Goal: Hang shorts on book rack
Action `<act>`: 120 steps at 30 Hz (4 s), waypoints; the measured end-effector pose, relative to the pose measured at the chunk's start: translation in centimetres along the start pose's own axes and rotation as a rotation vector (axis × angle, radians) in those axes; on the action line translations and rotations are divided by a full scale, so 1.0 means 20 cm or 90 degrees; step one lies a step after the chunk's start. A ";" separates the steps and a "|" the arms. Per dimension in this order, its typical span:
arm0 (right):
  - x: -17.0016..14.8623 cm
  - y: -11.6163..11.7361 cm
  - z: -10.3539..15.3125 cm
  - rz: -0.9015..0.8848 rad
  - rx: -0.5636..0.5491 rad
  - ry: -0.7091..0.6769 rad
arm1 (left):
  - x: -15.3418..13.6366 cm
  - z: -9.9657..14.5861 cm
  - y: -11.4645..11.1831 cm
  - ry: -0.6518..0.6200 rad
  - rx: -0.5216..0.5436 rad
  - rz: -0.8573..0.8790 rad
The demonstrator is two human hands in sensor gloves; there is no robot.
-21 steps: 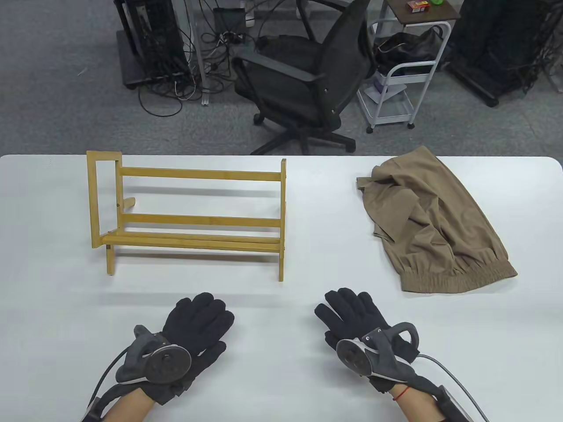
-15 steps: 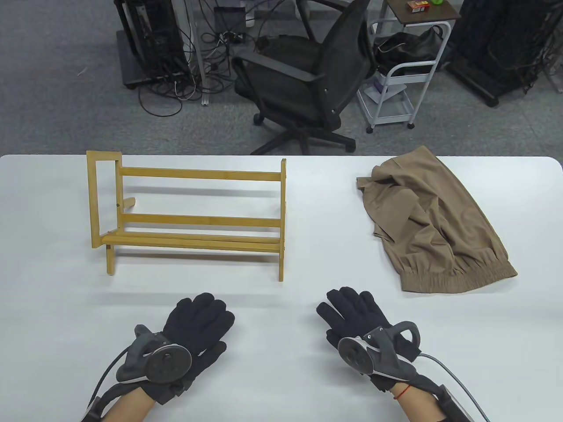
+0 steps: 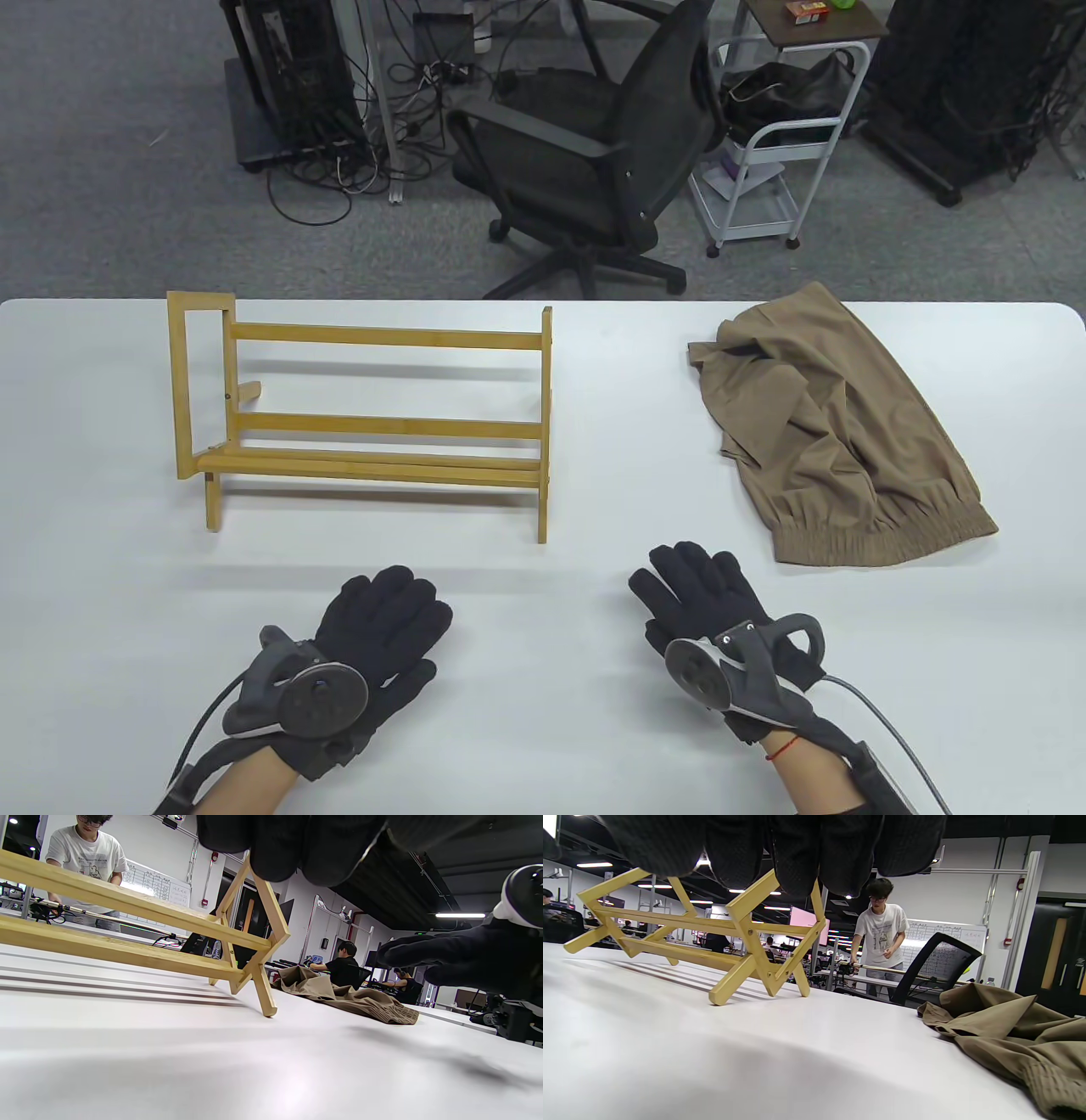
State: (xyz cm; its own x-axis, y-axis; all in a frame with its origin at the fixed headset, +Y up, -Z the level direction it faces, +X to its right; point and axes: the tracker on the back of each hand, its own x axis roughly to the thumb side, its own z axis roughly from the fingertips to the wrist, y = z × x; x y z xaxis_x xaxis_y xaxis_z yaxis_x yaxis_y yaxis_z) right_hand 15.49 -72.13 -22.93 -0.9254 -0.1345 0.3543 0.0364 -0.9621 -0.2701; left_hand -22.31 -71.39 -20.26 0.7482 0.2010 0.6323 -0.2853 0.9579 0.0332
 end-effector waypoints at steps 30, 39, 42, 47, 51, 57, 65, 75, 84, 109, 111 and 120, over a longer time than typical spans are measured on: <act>-0.79 0.22 -0.12 0.067 0.093 0.355 | 0.00 0.00 0.01 -0.014 0.013 0.000; -1.02 0.36 -0.10 0.044 0.176 0.484 | -0.02 -0.01 0.01 -0.003 0.010 0.003; -1.07 0.43 -0.08 0.019 0.209 0.505 | -0.02 -0.01 0.01 0.000 0.011 0.004; -1.09 0.48 -0.08 0.008 0.268 0.512 | -0.04 -0.02 0.01 0.008 0.013 0.014; -1.09 0.51 -0.10 -0.056 0.309 0.524 | -0.05 -0.02 0.01 0.014 0.011 0.014; -1.03 0.47 -0.15 0.017 0.294 0.485 | -0.05 -0.02 0.02 0.011 0.014 0.021; -0.94 0.43 -0.20 0.054 0.267 0.430 | -0.05 -0.01 0.02 0.012 0.017 0.019; -0.94 0.24 -0.22 0.019 0.175 0.451 | -0.05 0.00 0.03 0.011 0.027 0.008; -0.91 -0.04 -0.23 0.000 0.027 0.459 | -0.05 0.00 0.03 0.012 0.023 0.011; -0.73 -0.76 -0.04 -0.073 -0.348 0.398 | -0.06 -0.01 0.02 0.022 0.016 0.012; -0.72 -0.79 -0.02 -0.077 -0.369 0.393 | -0.06 -0.01 0.02 0.022 0.016 0.012; -0.65 -0.92 0.07 -0.084 -0.453 0.367 | -0.07 -0.01 0.02 0.023 0.013 0.013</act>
State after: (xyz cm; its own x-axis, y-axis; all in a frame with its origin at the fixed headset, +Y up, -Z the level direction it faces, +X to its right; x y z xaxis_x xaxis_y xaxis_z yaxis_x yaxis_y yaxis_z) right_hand 27.39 -52.96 -21.30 -0.9571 0.2885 -0.0273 -0.1467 -0.5637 -0.8128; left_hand -23.36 -71.17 -21.21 0.7628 0.2287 0.6048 -0.3132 0.9490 0.0363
